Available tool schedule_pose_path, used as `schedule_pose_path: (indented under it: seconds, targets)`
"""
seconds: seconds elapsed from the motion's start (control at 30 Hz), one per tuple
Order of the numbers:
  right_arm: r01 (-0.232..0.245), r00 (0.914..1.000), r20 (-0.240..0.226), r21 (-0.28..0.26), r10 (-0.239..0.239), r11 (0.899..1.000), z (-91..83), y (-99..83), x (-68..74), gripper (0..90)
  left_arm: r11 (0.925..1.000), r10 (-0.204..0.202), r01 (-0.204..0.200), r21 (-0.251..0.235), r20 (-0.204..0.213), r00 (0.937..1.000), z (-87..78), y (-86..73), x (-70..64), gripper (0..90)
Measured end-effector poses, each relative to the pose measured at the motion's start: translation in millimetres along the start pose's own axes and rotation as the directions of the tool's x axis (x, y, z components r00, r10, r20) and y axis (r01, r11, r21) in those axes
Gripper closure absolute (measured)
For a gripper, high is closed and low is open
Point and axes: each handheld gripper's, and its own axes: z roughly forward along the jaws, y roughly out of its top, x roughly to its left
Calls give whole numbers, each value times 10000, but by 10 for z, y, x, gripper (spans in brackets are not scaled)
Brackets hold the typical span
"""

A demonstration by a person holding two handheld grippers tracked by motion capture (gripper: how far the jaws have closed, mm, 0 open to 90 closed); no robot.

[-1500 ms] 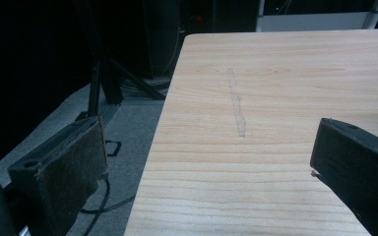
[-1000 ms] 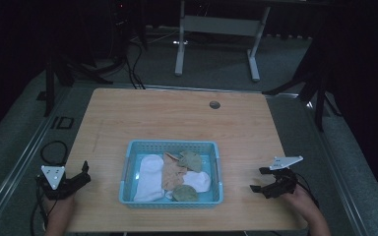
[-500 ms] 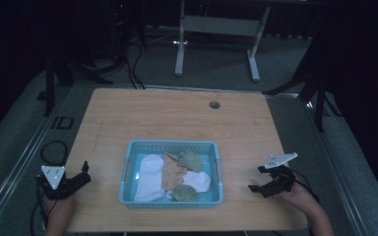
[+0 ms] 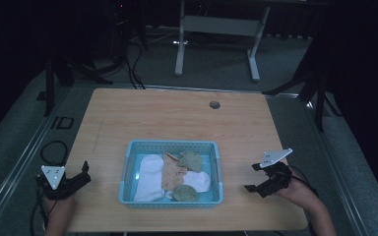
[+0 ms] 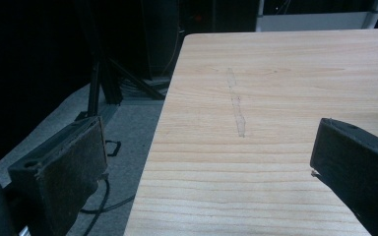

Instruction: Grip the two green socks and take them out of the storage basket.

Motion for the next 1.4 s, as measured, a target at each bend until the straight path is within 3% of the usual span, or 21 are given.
schedule_pose_path:
  seconds: [0.73, 1.4]
  targets:
    - [620, 9972, -417, -165, -627, 9979, -82, 453, 116, 139, 10000, -1, 1, -17, 8, 10000, -1, -1, 0, 4]
    - [1659, 9804, -1043, -190, -1669, 9860, 57, 872, 293, 146, 10000, -33, 34, -19, 110, 9999, -2, -1, 6, 4]
